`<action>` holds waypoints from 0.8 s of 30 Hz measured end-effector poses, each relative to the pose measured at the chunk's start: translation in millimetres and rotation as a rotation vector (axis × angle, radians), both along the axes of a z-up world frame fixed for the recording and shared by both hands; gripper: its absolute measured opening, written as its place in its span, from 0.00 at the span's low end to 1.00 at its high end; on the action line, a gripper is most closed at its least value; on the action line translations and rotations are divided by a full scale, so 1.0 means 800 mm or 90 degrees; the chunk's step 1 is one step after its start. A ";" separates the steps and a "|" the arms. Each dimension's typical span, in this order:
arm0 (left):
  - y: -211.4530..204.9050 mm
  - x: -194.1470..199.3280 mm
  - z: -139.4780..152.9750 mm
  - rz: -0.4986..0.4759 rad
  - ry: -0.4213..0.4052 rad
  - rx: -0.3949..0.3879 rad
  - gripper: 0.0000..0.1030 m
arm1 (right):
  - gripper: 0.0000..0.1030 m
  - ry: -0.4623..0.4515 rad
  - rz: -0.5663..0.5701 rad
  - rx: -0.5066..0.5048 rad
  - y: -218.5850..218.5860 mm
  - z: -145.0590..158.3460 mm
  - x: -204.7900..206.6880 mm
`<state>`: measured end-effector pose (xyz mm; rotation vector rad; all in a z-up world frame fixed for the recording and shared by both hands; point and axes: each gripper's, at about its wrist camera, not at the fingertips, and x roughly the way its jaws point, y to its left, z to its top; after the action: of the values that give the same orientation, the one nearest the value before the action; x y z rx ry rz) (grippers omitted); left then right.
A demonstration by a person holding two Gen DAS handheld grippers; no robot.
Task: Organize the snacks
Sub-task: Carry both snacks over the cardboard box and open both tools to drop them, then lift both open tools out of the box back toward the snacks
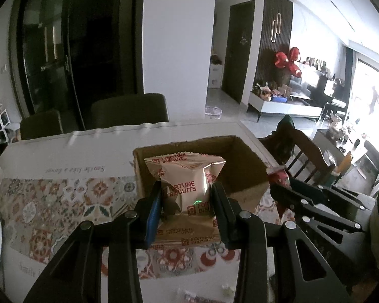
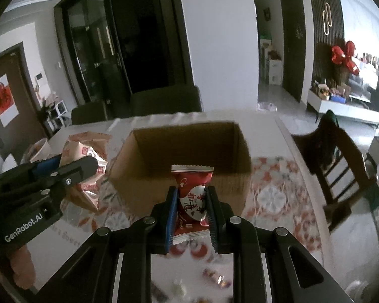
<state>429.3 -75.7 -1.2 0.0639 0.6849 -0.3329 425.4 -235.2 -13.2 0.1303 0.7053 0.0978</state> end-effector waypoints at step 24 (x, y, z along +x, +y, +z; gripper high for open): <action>-0.007 0.105 -0.031 0.031 0.087 0.003 0.79 | 0.52 0.032 -0.018 -0.013 -0.019 -0.013 0.118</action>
<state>513.5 -81.5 -25.7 0.0287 0.8212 -0.2914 519.7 -250.1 -23.7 0.1236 0.7544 0.0612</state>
